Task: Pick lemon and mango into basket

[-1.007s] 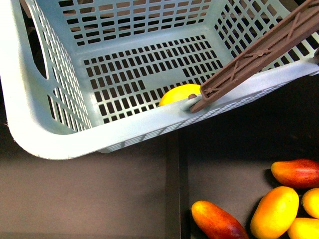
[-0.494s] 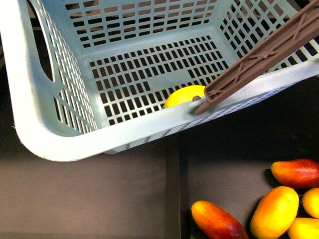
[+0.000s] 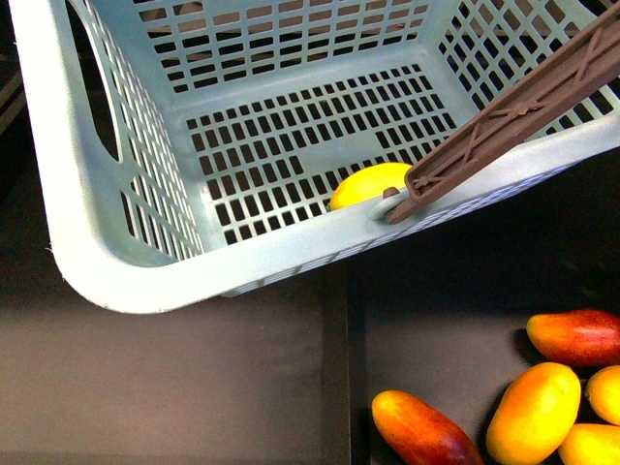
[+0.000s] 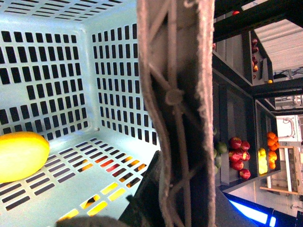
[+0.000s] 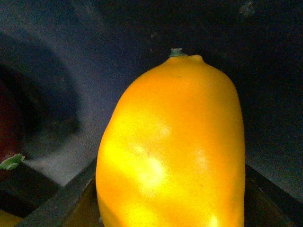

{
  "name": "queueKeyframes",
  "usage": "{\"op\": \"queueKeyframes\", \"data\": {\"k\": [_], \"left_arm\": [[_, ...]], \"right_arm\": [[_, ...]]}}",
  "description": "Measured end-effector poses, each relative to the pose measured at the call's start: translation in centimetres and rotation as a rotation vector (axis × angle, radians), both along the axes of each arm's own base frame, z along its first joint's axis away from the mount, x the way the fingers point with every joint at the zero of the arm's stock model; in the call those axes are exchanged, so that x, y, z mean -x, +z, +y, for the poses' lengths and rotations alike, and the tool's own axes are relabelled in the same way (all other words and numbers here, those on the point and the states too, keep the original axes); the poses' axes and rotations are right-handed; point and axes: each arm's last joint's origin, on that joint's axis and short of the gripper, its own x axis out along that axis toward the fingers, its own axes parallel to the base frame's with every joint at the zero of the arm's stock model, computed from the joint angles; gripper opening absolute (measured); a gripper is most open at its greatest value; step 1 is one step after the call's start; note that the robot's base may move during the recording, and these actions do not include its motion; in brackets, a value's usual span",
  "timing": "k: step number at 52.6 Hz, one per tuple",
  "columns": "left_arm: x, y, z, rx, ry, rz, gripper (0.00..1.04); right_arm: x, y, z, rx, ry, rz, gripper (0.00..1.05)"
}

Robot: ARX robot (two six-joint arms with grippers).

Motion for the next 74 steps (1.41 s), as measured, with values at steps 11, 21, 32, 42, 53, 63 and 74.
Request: {"op": "queueKeyframes", "data": {"k": [11,21,32,42,53,63,74], "left_arm": [[0.0,0.0,0.0,-0.001,0.003,-0.001,0.06],[0.0,0.0,0.0,-0.001,0.002,-0.001,0.06],[0.0,0.0,0.0,0.0,0.0,0.0,0.06],[0.0,0.0,0.0,0.0,0.0,0.0,0.06],[0.0,0.0,0.0,-0.001,0.001,-0.001,0.06],[0.0,0.0,0.0,0.0,0.0,0.0,0.06],[0.0,0.0,0.0,-0.001,0.0,-0.001,0.06]], "right_arm": [[0.8,1.5,-0.6,-0.067,-0.024,-0.036,0.59],[1.6,6.1,-0.6,-0.178,-0.022,-0.162,0.59],[3.0,13.7,1.2,-0.337,0.026,-0.365,0.59],[5.8,21.6,4.2,-0.474,0.111,-0.57,0.59],[9.0,29.6,9.1,-0.534,0.184,-0.809,0.59],[9.9,31.9,14.7,-0.608,0.197,-0.866,0.59],[8.8,31.6,22.1,-0.651,0.228,-0.845,0.59]]}}
